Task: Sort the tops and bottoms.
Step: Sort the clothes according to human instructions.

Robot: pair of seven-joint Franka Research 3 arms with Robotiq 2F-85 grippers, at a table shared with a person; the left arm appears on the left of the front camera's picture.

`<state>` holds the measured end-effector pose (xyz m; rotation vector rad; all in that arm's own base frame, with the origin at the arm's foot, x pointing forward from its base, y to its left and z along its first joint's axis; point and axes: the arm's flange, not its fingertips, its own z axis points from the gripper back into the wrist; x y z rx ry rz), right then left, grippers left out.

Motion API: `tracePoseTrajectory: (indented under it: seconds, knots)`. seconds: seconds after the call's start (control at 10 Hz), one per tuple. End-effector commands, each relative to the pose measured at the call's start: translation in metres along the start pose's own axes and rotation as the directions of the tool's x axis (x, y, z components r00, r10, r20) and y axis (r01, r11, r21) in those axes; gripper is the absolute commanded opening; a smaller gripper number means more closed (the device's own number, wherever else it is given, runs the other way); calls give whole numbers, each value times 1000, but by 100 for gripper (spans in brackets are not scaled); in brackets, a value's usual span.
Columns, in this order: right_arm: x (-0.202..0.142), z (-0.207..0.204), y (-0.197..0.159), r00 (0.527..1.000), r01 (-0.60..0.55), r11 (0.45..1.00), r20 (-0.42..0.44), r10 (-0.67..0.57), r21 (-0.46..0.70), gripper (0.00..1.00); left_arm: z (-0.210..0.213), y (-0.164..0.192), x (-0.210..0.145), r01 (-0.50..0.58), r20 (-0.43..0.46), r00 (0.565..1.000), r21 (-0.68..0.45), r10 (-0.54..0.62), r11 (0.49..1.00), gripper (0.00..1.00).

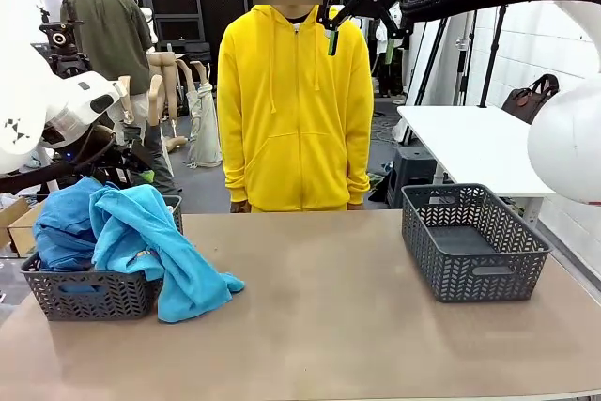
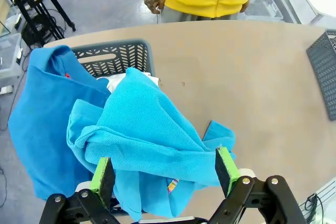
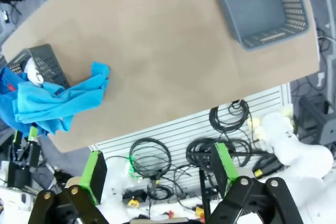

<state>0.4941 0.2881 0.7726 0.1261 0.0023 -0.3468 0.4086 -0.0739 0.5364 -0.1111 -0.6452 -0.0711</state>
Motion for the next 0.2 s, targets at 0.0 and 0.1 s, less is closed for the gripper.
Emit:
tracePoseTrajectory:
  seconds: [0.0,0.1]
  knots:
    - [0,-1,-1,1000,-4,1000,16,5,-23,100,0,-1,0,-11,2,1000,14,11,1000,100]
    - [0,-1,-1,1000,-4,1000,16,5,-23,100,0,-1,0,-11,2,1000,14,11,1000,100]
